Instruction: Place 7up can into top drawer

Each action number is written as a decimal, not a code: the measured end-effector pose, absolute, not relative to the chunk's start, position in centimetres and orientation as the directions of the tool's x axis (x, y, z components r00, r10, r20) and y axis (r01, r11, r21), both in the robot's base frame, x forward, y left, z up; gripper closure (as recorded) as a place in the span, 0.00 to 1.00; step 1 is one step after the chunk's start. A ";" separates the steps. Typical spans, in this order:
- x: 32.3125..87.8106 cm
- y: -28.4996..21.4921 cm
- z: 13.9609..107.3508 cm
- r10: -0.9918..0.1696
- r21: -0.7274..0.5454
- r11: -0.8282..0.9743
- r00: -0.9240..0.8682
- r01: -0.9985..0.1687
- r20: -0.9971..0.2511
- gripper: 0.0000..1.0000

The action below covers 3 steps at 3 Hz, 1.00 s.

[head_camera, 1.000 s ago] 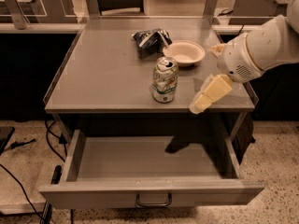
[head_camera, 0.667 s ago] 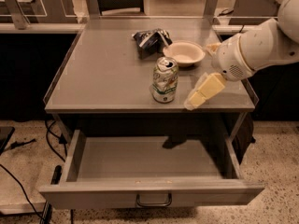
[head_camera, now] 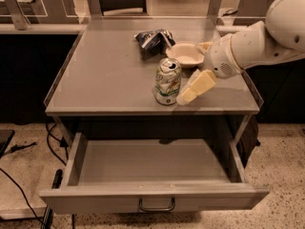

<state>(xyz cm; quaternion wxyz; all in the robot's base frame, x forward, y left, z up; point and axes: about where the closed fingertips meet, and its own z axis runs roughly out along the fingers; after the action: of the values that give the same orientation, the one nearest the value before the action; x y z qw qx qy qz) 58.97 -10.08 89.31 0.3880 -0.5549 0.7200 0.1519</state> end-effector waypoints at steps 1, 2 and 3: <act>60.3 -8.5 88.6 -0.654 -0.192 0.325 -0.073 -0.926 -0.753 0.00; 60.9 -6.8 88.2 -0.631 -0.166 0.301 -0.066 -0.939 -0.773 0.00; 60.4 -5.7 88.3 -0.616 -0.141 0.281 -0.066 -0.949 -0.785 0.00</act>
Offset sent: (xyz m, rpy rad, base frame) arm 0.0262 0.0507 -0.0151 0.1130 0.0454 0.0871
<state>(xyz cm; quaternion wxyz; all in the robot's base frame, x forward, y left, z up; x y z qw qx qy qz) 60.35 -5.69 88.30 0.3912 -0.5602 0.6983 0.2131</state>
